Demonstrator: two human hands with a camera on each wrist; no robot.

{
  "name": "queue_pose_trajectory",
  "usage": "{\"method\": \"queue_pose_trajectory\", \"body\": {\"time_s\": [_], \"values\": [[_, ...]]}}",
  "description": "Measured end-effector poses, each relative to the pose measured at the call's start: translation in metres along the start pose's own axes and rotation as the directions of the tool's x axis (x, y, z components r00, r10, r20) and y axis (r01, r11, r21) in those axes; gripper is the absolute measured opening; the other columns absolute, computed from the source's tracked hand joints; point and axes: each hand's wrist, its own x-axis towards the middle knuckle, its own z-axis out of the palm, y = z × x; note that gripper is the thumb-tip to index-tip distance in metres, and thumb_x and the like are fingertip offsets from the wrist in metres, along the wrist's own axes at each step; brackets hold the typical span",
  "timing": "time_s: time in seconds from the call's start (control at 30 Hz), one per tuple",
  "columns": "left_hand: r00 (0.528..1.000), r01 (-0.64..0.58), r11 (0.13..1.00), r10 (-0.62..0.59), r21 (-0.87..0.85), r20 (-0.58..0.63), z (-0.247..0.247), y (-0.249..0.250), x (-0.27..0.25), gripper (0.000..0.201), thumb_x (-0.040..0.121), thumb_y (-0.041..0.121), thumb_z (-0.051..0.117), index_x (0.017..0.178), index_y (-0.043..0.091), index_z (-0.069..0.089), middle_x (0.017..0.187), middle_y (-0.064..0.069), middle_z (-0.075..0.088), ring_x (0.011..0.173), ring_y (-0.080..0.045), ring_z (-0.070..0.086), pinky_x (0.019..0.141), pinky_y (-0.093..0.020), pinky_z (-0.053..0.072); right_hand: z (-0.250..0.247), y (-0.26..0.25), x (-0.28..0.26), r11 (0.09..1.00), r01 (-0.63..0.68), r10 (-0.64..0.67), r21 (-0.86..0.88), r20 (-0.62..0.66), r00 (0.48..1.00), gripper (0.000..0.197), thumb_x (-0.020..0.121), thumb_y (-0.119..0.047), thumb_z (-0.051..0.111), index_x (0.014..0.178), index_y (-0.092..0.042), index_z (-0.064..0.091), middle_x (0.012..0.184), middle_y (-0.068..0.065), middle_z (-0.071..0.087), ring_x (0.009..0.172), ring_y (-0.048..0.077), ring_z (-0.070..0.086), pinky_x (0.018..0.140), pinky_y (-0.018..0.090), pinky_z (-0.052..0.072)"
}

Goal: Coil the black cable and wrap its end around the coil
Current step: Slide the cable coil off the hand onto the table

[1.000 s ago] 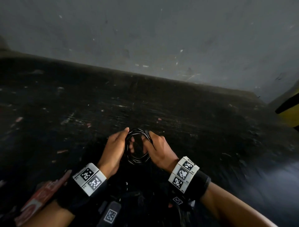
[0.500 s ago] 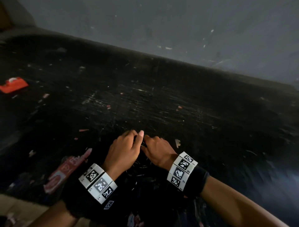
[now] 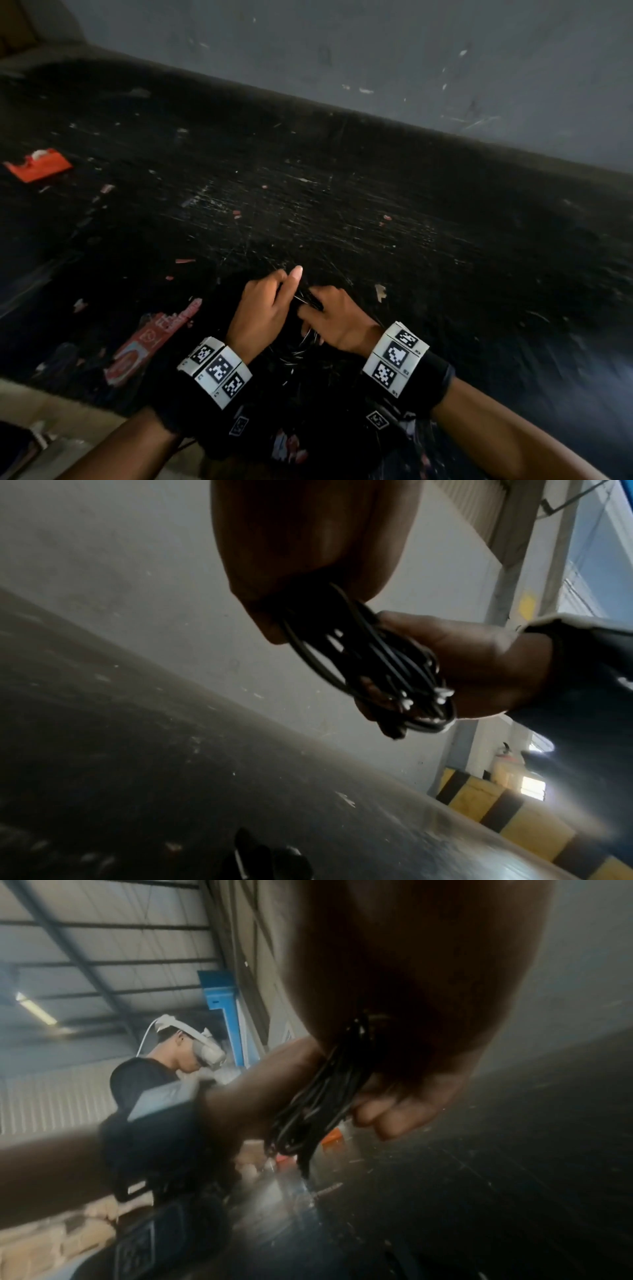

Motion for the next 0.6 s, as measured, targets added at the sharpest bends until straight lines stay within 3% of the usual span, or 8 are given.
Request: {"method": "queue_pose_trajectory", "body": {"time_s": [0.07,0.13,0.2,0.27,0.37,0.43,0.53,0.6], "values": [[0.998,0.012,1.000,-0.013,0.013,0.056,0.000,0.001,0.001,0.044,0.094,0.044,0.042,0.056,0.023,0.041,0.051,0.005,0.050,0.050,-0.003,0.050,0.059,-0.032,0.039,0.003,0.004,0.000,0.996,0.004,-0.008,-0.091,-0.045,0.999,0.019,0.091,-0.021,0.047,0.080,-0.008,0.055,0.084,0.020,0.069,0.073,0.026,0.066,0.073,0.040,0.053],[0.996,-0.032,0.983,0.017,0.179,0.087,0.000,0.003,0.001,0.040,0.095,0.047,0.036,0.066,0.022,0.046,0.068,-0.001,0.061,0.067,-0.018,0.060,0.065,-0.039,0.046,0.006,0.008,0.001,0.985,-0.023,0.012,-0.170,-0.065,0.998,0.025,0.094,-0.025,0.044,0.089,-0.003,0.054,0.091,0.024,0.066,0.082,0.037,0.063,0.076,0.044,0.051],[0.990,-0.142,0.939,0.133,0.314,0.050,0.001,0.009,0.001,0.035,0.097,0.041,0.033,0.079,0.018,0.053,0.088,-0.006,0.064,0.082,-0.026,0.061,0.071,-0.042,0.048,0.007,0.008,0.001,0.975,-0.020,0.003,-0.221,-0.076,0.997,0.029,0.095,-0.027,0.041,0.097,-0.001,0.055,0.097,0.026,0.065,0.087,0.040,0.063,0.077,0.047,0.051],[0.980,-0.201,0.923,0.195,0.329,0.050,0.005,0.015,0.000,0.037,0.098,0.037,0.031,0.086,0.013,0.057,0.094,-0.009,0.064,0.087,-0.025,0.060,0.071,-0.038,0.046,0.006,0.006,0.002,0.968,0.024,-0.048,-0.250,-0.090,0.995,0.030,0.095,-0.026,0.040,0.105,-0.003,0.056,0.099,0.026,0.066,0.088,0.041,0.064,0.078,0.047,0.052],[0.987,-0.161,0.939,0.156,0.303,0.038,0.005,0.014,-0.003,0.040,0.098,0.041,0.031,0.074,0.016,0.052,0.080,-0.012,0.068,0.075,-0.029,0.064,0.063,-0.032,0.038,0.005,0.005,0.002,0.969,0.080,-0.100,-0.235,-0.074,0.992,0.026,0.094,-0.024,0.040,0.105,-0.006,0.056,0.098,0.023,0.067,0.086,0.039,0.064,0.077,0.047,0.052],[0.993,-0.119,0.958,0.116,0.261,0.028,0.002,0.010,-0.006,0.041,0.097,0.042,0.033,0.071,0.016,0.051,0.070,-0.012,0.066,0.067,-0.028,0.064,0.062,-0.032,0.041,0.005,0.006,0.003,0.976,0.115,-0.123,-0.186,-0.034,0.992,0.023,0.093,-0.023,0.043,0.102,-0.006,0.057,0.095,0.022,0.067,0.083,0.036,0.064,0.075,0.045,0.052],[0.998,-0.066,0.985,0.066,0.160,0.006,-0.003,-0.001,-0.010,0.037,0.096,0.039,0.040,0.066,0.019,0.046,0.059,-0.003,0.058,0.057,-0.021,0.058,0.058,-0.034,0.042,0.007,0.005,0.004,0.983,0.174,-0.170,-0.062,0.067,0.983,0.018,0.092,-0.017,0.051,0.093,-0.002,0.060,0.085,0.018,0.066,0.072,0.022,0.060,0.068,0.036,0.049],[0.998,-0.034,0.990,0.040,0.139,-0.041,-0.009,-0.012,-0.010,0.038,0.096,0.034,0.046,0.060,0.022,0.039,0.053,0.002,0.051,0.052,-0.017,0.053,0.056,-0.031,0.035,0.005,0.007,0.006,0.987,0.156,-0.160,0.040,0.123,0.979,0.026,0.093,-0.027,0.054,0.089,-0.002,0.062,0.074,0.009,0.061,0.066,0.013,0.056,0.063,0.030,0.046]]}}
